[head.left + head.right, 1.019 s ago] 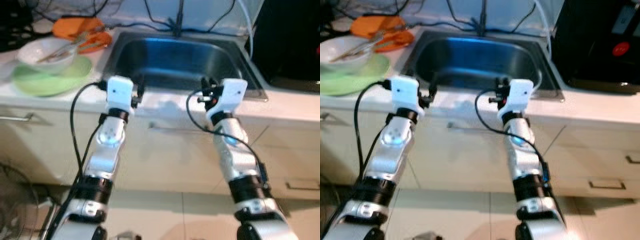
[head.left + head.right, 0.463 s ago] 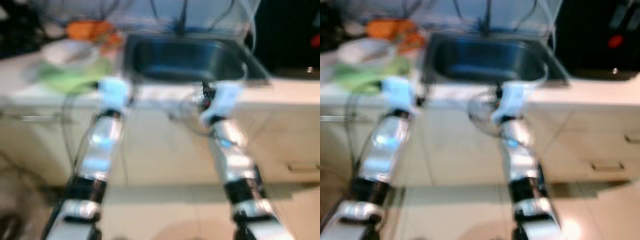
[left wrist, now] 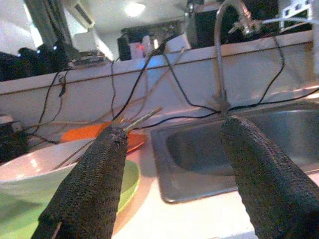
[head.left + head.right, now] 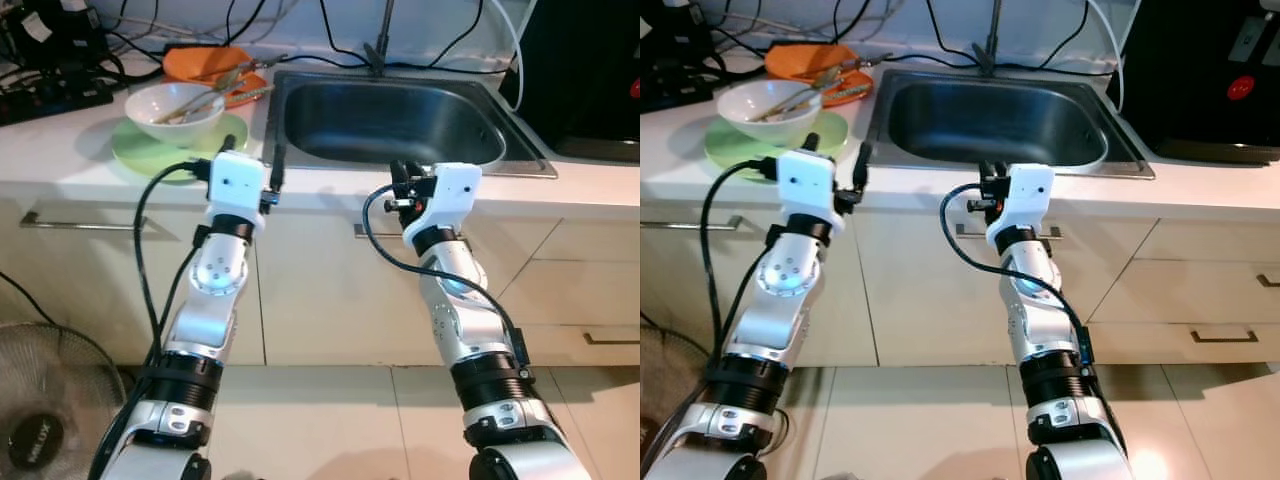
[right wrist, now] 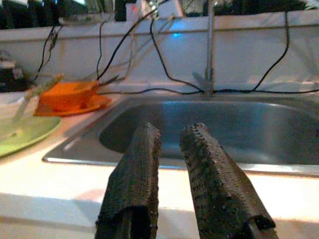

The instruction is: Kitchen organization

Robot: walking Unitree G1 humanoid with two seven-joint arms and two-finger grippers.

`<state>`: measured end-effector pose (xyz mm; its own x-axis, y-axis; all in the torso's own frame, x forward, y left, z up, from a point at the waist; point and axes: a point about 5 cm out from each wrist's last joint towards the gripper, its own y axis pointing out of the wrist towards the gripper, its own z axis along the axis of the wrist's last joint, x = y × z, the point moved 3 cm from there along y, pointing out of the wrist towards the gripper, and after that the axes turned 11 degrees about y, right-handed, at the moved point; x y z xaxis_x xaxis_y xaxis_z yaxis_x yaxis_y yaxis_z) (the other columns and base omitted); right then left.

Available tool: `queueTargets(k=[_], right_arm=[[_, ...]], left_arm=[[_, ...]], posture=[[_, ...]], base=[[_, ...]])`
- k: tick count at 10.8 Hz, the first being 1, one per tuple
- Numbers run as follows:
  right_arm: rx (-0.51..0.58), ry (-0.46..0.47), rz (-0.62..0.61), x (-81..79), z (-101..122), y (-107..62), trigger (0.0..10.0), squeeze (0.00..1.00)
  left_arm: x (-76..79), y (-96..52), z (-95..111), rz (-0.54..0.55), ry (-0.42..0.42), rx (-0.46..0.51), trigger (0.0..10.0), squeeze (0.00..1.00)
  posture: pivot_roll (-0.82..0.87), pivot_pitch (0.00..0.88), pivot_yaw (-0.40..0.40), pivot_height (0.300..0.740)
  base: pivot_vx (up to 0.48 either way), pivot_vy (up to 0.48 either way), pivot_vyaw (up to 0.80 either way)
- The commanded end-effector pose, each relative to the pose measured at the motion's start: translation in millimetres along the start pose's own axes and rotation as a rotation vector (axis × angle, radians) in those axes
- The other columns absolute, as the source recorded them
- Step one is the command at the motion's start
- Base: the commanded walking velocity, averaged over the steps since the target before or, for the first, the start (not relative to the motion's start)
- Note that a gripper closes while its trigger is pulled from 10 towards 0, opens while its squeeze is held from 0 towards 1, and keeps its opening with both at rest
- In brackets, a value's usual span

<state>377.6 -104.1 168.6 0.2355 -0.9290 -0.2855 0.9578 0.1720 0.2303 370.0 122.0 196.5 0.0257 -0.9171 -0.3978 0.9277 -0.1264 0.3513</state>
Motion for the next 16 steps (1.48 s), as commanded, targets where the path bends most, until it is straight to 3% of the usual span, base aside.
queueTargets(k=[1,6,16], right_arm=[[0.022,0.006,0.009,-0.8,7.2,2.3,10.0,0.0],[0.005,0.025,0.017,-3.3,3.7,2.5,10.0,0.0],[0.021,0.021,0.031,-4.2,6.7,2.9,10.0,0.0]], left_arm=[[-1.4,2.8,5.9,0.006,0.006,0.015,10.0,0.0],[-2.9,3.1,10.1,0.007,0.057,0.04,10.0,0.0],[-5.4,3.3,13.7,0.024,0.069,0.055,10.0,0.0]], posture=[[0.02,0.021,-0.045,0.74],[0.03,0.021,-0.046,0.74],[0.03,0.023,-0.048,0.74]], base=[[0.0,0.0,0.63],[0.098,0.0,0.1],[0.332,0.0,0.25]])
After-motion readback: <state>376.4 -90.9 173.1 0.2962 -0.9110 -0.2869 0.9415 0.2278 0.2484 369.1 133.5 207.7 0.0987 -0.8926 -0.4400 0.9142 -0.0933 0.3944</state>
